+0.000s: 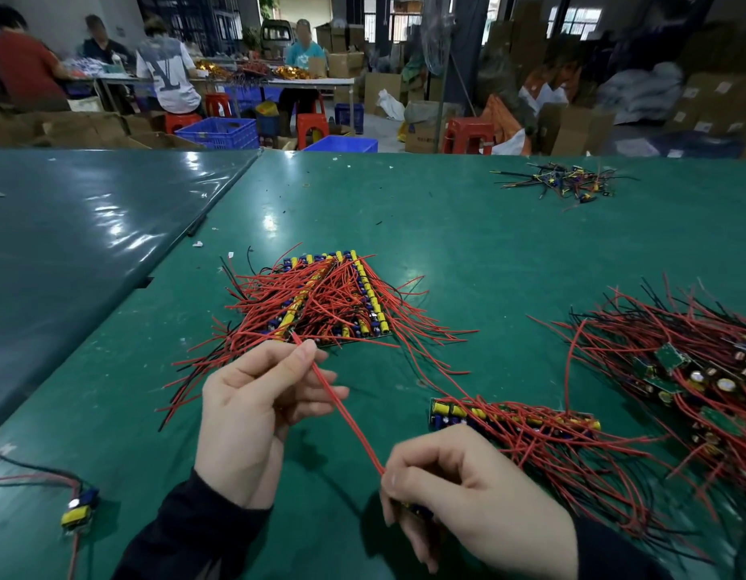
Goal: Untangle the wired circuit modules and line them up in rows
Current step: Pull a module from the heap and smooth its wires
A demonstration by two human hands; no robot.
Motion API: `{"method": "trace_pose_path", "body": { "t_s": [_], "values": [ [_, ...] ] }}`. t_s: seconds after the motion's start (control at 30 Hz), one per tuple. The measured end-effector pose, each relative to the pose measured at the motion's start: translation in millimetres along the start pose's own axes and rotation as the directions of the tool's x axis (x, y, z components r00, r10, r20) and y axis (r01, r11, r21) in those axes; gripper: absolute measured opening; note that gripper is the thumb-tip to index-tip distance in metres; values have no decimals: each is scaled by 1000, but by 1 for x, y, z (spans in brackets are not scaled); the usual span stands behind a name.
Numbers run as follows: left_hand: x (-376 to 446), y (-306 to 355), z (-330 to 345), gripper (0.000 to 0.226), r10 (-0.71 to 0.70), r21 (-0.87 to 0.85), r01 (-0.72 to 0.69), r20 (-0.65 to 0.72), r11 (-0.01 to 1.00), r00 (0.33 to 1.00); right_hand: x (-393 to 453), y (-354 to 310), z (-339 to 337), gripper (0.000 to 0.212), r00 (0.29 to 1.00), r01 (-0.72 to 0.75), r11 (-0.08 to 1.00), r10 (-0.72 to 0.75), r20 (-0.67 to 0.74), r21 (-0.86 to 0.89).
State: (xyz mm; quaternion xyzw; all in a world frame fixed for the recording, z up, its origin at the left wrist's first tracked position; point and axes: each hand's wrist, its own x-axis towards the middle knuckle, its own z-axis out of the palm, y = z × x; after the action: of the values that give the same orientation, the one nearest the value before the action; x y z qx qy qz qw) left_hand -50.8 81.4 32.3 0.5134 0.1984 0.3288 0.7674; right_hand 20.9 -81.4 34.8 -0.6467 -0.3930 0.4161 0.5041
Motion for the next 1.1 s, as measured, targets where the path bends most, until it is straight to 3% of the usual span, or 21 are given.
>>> {"method": "trace_pose_path", "body": {
  "t_s": [0.3, 0.53, 0.83, 0.93, 1.0, 1.1],
  "values": [
    [-1, -1, 0, 17, -104, -113, 97, -60, 989, 993, 0, 4, 0, 23, 991, 47, 994, -58, -119, -100],
    [-2, -1, 0, 13, 234, 108, -218, -170, 970, 957, 0, 8, 1, 24, 979, 99, 991, -112, -169, -85],
    [0, 0, 0, 13, 238, 60, -231, -176, 971, 955, -1, 1, -2, 17, 975, 191, 974, -202, -91, -122],
    [0, 1, -1, 17, 189, 9, -188, -82, 982, 979, 0, 1, -2, 23, 986, 117, 993, -115, -118, 11],
    [-1, 2, -3, 34, 48, -40, -44, 108, 998, 993, 1, 1, -1, 23, 992, 73, 985, -57, -109, 154],
    [-5, -3, 0, 62, -165, 87, 142, 402, 986, 901, 1, 0, -4, 22, 997, 43, 955, -22, -76, 295]
  ]
}}
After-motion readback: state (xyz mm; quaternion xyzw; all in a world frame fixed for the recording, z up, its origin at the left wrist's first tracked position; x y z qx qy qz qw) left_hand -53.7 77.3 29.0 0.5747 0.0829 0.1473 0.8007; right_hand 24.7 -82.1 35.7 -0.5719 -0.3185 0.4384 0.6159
